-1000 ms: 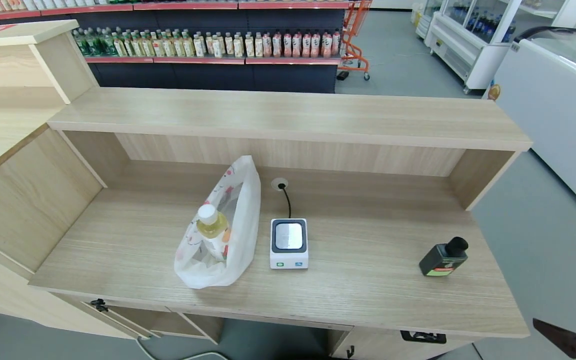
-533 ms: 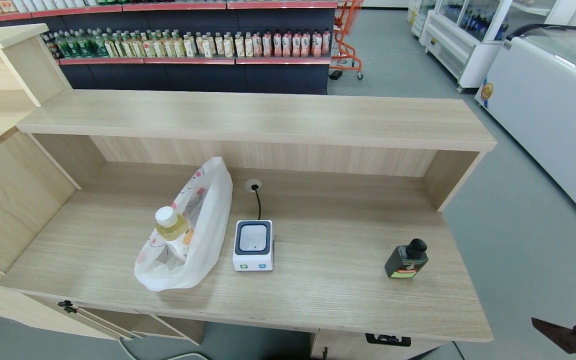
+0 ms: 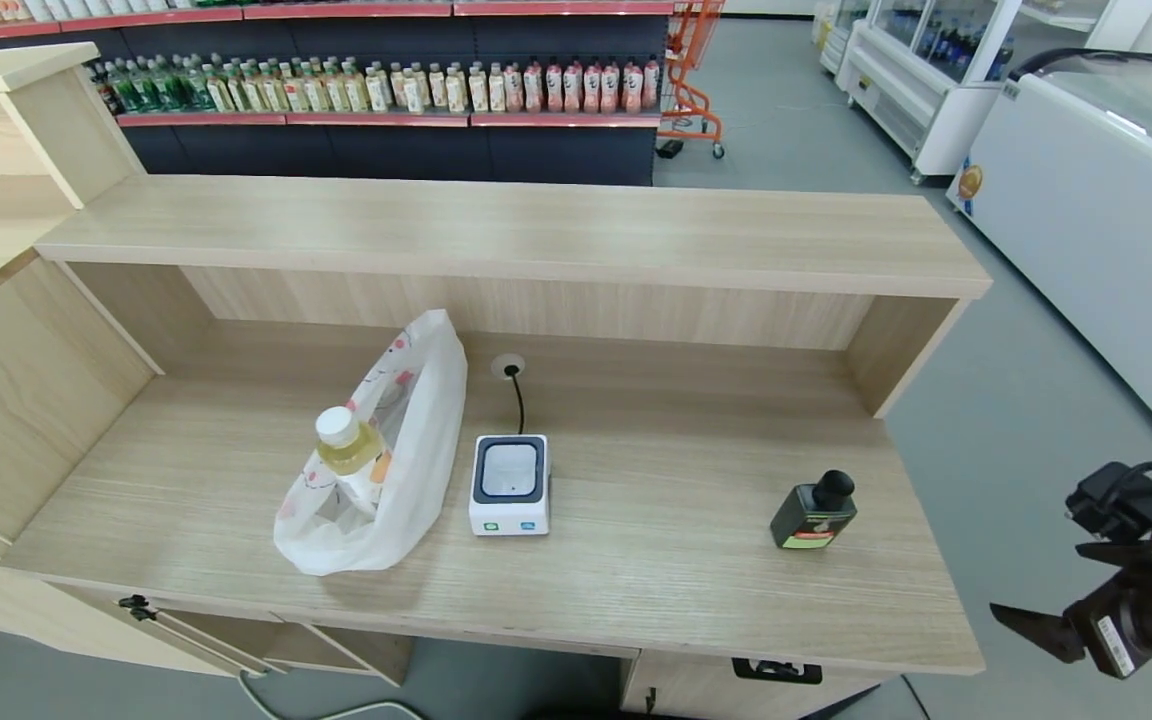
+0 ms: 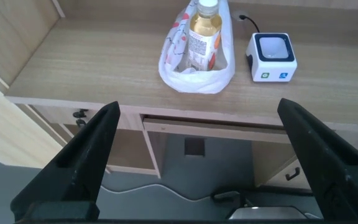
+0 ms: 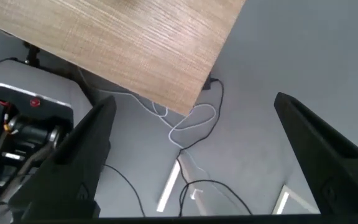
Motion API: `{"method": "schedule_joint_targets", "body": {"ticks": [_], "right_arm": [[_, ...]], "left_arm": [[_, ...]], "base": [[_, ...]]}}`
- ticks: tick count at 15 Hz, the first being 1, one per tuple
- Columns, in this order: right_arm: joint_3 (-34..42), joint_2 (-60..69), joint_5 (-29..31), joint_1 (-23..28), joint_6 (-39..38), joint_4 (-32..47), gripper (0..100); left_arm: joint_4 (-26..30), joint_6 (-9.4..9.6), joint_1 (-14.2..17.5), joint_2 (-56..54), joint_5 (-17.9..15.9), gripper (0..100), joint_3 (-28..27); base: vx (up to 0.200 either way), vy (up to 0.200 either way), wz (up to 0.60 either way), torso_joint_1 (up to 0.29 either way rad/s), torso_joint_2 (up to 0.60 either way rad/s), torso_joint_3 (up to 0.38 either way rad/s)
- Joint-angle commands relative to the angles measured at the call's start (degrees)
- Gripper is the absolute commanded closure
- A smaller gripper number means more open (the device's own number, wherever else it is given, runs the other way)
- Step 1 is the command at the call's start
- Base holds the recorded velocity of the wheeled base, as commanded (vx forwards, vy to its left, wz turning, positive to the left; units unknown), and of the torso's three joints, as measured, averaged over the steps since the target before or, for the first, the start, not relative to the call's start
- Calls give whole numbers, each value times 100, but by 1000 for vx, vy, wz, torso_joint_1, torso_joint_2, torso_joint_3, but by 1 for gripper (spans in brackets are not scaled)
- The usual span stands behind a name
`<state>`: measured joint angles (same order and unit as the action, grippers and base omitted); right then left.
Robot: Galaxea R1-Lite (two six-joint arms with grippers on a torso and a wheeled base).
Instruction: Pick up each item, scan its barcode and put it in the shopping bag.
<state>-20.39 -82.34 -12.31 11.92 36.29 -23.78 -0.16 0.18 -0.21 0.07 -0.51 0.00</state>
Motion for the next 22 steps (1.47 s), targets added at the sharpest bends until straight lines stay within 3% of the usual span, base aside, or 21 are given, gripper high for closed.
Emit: {"method": "schedule_joint_targets", "body": {"ticks": [1,5,6,9,22], "right_arm": [[-457,-626,54,-348,264,-3,0],[-799,-1399,-175,-630,484,-399,0],[-782,-1742,-395,-639,801,-838,0],[-896,-2146,-738,-682,1381,-1085,0],[-2056,-3263,-843,-1254,1337,-1076,0]], "left_arm": [[-2,-1,3,1,-2,0,0],[-2,-1,3,1,7,0,0],[-2,-1,3,1,-2,0,0],[-2,-1,3,1,-2,0,0],[-2,-1,3,1,-2,0,0]], "base": [[0,0,0,0,0,0],[0,0,0,0,0,0],[0,0,0,0,0,0],[0,0,0,0,0,0],[0,0,0,0,0,0]]}}
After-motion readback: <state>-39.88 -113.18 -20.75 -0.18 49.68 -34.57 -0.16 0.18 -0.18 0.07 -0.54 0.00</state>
